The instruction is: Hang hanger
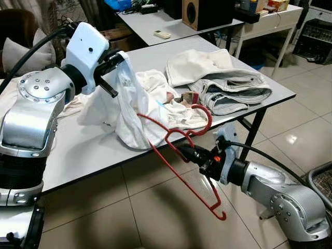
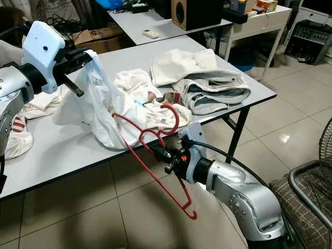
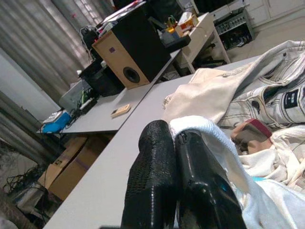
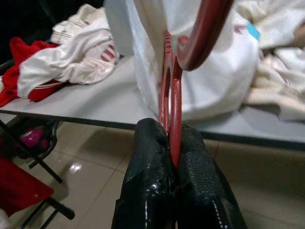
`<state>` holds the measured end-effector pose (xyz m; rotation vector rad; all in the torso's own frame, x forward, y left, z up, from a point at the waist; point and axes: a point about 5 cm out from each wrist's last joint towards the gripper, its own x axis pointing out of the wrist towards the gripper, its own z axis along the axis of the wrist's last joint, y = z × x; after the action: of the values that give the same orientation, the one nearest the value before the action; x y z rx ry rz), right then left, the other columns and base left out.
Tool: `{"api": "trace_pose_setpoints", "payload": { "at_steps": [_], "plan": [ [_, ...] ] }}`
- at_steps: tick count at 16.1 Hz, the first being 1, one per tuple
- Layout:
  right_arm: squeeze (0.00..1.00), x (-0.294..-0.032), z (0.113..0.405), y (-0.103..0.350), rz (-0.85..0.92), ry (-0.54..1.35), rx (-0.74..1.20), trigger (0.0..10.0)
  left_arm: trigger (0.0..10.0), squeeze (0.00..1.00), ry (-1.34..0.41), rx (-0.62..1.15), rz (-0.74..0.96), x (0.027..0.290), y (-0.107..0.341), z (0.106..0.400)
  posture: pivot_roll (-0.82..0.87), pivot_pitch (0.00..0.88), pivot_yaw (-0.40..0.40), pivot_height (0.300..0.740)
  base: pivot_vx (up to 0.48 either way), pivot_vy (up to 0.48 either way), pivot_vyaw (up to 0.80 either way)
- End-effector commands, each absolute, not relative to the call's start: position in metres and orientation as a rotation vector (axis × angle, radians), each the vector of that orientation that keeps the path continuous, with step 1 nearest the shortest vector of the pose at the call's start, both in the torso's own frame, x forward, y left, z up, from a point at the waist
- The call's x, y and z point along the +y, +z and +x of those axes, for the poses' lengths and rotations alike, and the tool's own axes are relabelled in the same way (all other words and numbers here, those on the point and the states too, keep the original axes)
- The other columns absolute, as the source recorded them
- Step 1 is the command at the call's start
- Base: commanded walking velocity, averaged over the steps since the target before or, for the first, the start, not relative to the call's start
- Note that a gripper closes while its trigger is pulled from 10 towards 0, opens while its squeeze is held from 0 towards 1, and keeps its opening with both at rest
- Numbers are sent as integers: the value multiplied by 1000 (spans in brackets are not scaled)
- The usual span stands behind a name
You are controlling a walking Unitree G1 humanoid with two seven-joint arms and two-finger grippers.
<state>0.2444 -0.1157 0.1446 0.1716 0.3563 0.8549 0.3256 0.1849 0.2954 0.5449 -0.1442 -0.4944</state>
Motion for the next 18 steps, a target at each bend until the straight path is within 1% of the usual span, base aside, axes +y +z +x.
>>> {"api": "trace_pose_setpoints", "payload": {
  "at_steps": [1,3,5,8,10,11,13,14,16,17,18],
  "plan": [
    [0,-121,248,140,195,787,378,10000,0,0,-489,-169,528,189,302,321,-71,0,101,740,0,0,0],
    [0,-131,260,139,300,679,360,10000,0,0,-554,-159,543,188,300,312,-68,0,99,740,0,0,0],
    [0,-138,265,141,358,631,343,10000,0,0,-555,-135,569,197,297,307,-66,0,95,740,0,0,0],
    [0,-142,265,150,437,634,296,10000,0,0,-564,-81,599,207,289,298,-64,0,92,740,0,0,0],
    [0,-143,265,166,544,658,199,10000,0,0,-571,12,640,214,264,290,-65,0,85,740,0,0,0],
    [0,-143,266,168,571,652,190,10000,0,0,-580,32,626,213,256,287,-65,0,84,740,0,0,0],
    [0,-142,269,170,617,634,164,10000,0,0,-639,91,605,199,227,280,-63,0,77,740,0,0,0],
    [0,-139,269,174,634,661,144,10000,0,0,-644,111,608,195,218,278,-64,0,75,740,0,0,0],
    [0,-133,263,177,606,725,161,10000,0,0,-514,86,616,202,218,287,-65,0,74,740,0,0,0],
    [0,-134,259,158,431,711,316,10000,0,0,-299,-18,601,216,240,304,-72,0,76,740,0,0,0],
    [0,-136,258,153,387,704,348,10000,0,0,-240,-51,592,221,249,309,-72,0,76,740,0,0,0]
  ]
}}
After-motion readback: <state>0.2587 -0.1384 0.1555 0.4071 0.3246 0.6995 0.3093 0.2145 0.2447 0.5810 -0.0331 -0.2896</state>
